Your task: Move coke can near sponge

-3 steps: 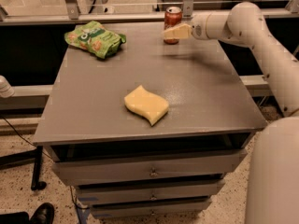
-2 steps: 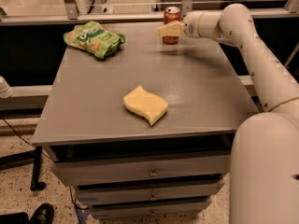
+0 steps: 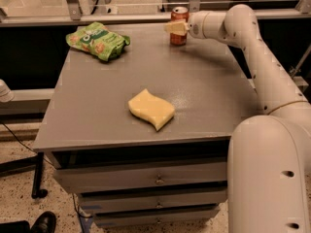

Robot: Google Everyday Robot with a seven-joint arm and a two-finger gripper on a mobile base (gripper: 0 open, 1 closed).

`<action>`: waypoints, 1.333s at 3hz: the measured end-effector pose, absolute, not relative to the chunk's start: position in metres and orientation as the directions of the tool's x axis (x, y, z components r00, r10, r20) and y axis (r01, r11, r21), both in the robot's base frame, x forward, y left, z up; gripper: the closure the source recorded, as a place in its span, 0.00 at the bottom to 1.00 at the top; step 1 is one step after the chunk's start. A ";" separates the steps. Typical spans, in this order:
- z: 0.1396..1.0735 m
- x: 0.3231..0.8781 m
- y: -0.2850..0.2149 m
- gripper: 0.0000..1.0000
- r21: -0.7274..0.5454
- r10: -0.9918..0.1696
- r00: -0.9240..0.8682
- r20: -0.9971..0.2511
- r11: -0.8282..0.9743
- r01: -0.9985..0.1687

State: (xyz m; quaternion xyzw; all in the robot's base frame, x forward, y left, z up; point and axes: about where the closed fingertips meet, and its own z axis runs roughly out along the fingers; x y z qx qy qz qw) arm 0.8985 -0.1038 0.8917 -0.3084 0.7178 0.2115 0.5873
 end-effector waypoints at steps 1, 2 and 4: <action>0.894 0.893 -0.118 0.64 -0.077 -0.212 -0.118 -0.970 0.731 -0.678; 0.910 0.869 -0.130 0.87 -0.088 -0.220 -0.110 -0.969 0.729 -0.679; 0.930 0.802 -0.139 1.00 -0.082 -0.226 -0.122 -0.966 0.721 -0.688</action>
Offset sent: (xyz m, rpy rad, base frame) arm -0.0784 -0.0421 0.0349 -0.0415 -0.0200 -0.0146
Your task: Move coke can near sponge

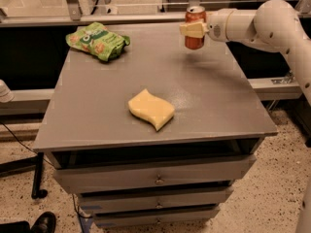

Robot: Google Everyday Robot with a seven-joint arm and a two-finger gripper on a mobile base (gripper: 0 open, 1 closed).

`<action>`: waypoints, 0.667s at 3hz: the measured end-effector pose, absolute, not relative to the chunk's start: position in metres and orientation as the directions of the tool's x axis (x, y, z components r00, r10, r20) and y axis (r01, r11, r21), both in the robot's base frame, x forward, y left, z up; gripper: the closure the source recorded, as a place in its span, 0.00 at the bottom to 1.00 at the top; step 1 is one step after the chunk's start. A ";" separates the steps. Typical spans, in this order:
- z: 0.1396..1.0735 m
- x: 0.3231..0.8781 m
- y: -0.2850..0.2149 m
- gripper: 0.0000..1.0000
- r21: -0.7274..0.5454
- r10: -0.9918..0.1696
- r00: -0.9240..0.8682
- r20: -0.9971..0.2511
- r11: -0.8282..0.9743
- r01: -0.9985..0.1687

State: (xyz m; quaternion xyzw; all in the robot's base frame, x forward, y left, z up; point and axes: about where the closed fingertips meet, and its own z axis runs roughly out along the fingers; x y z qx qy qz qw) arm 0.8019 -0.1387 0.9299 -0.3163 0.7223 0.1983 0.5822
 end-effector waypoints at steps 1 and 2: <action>0.935 0.777 -0.128 1.00 -0.063 -0.216 -0.129 -0.968 0.703 -0.709; 0.933 0.747 -0.104 1.00 -0.026 -0.203 -0.148 -0.968 0.668 -0.743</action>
Offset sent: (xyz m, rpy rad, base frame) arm -0.1012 0.0683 -0.0084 0.0581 0.1021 0.1479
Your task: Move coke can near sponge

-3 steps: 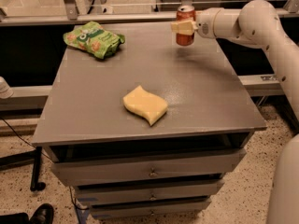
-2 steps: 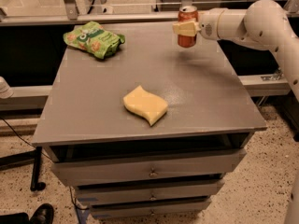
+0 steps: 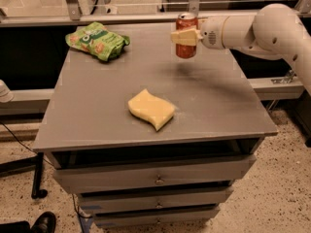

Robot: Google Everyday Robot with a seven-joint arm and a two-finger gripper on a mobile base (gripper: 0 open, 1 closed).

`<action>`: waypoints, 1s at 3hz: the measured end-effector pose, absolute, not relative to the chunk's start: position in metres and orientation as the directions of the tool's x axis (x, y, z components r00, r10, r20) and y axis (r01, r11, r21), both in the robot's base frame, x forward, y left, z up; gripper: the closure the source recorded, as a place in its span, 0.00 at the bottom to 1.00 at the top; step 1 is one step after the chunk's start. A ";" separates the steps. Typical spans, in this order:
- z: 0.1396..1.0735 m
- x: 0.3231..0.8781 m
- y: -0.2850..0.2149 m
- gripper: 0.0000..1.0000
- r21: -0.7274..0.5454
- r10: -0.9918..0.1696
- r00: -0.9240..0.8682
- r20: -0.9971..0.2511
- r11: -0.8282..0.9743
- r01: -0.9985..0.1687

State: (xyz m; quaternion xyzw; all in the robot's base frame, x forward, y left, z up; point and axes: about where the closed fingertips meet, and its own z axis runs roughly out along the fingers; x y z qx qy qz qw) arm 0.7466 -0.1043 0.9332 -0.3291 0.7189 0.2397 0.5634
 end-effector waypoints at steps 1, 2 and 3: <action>0.920 0.709 -0.061 1.00 -0.011 -0.218 -0.148 -0.965 0.595 -0.804; 0.920 0.709 -0.061 1.00 -0.011 -0.218 -0.148 -0.965 0.595 -0.804; 0.913 0.704 -0.060 1.00 0.002 -0.221 -0.162 -0.962 0.586 -0.810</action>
Offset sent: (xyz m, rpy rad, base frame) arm -0.0309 0.0321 -0.0083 -0.0003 0.0124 0.0724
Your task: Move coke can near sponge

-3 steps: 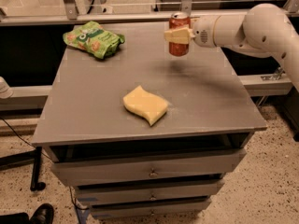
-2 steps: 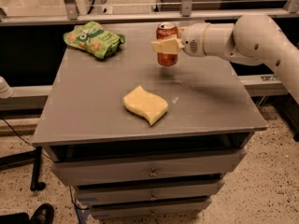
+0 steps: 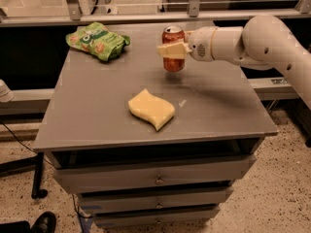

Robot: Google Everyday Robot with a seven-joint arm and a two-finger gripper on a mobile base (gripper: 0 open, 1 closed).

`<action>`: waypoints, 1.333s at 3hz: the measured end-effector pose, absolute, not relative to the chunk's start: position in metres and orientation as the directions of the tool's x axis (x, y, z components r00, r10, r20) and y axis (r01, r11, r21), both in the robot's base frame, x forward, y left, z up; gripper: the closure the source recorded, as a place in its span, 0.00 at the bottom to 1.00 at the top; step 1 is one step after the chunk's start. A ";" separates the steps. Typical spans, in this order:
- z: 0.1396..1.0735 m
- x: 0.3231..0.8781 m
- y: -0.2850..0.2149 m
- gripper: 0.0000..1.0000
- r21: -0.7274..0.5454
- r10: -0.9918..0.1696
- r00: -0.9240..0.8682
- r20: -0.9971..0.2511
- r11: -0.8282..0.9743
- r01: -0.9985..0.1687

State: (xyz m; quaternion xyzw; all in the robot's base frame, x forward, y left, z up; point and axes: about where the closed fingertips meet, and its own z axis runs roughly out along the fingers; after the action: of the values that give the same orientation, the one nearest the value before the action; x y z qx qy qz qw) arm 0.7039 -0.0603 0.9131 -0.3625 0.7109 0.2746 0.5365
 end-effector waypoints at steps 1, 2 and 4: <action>0.908 0.690 -0.062 1.00 0.015 -0.224 -0.172 -0.959 0.566 -0.824; 0.904 0.677 -0.064 1.00 0.026 -0.221 -0.172 -0.960 0.539 -0.842; 0.897 0.651 -0.050 1.00 0.066 -0.183 -0.173 -0.968 0.481 -0.874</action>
Offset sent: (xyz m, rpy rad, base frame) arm -0.0429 -0.0139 -0.0118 0.0192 0.0288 0.0850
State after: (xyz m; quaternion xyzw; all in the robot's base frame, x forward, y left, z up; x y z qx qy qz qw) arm 0.6513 -0.0505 0.8971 -0.3835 0.6889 0.3350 0.5159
